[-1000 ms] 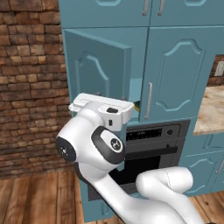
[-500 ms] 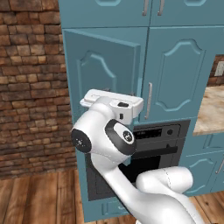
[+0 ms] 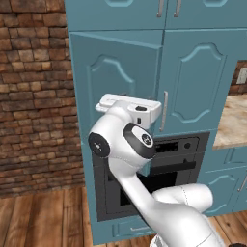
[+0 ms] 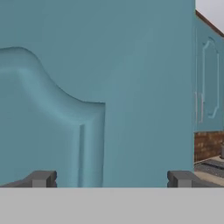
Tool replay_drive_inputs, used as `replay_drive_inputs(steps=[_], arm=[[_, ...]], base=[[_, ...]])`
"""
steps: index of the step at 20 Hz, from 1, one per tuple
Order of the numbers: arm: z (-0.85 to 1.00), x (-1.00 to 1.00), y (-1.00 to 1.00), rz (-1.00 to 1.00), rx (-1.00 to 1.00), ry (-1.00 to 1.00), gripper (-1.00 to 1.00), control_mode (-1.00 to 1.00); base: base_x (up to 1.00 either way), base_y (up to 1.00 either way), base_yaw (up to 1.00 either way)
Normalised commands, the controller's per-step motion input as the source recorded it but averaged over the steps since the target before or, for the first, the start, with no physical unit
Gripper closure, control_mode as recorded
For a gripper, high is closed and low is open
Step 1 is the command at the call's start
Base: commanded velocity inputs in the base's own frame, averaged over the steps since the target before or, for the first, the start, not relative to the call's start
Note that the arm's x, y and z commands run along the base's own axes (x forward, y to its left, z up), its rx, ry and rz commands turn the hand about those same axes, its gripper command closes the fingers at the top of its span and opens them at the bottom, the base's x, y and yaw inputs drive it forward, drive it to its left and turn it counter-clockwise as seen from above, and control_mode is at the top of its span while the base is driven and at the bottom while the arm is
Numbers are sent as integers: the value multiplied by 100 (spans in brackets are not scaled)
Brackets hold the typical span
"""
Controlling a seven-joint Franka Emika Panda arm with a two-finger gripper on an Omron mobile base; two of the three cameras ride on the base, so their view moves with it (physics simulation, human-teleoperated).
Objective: Pick up the sponge and sponge from the sink, and place them back in the cabinet, and close the cabinet doors.
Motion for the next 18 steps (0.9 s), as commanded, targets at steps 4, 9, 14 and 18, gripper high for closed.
replay_drive_inputs(steps=[4,9,14,18], arm=[[-4,36,-18,0,0,0,-100,-100],[-4,38,-21,0,0,0,-100,-100],[-2,41,-26,0,0,0,-100,-100],[-3,38,-30,0,0,0,-100,-100]], base=[[0,0,0],[0,0,0],[0,0,0],[0,0,0]])
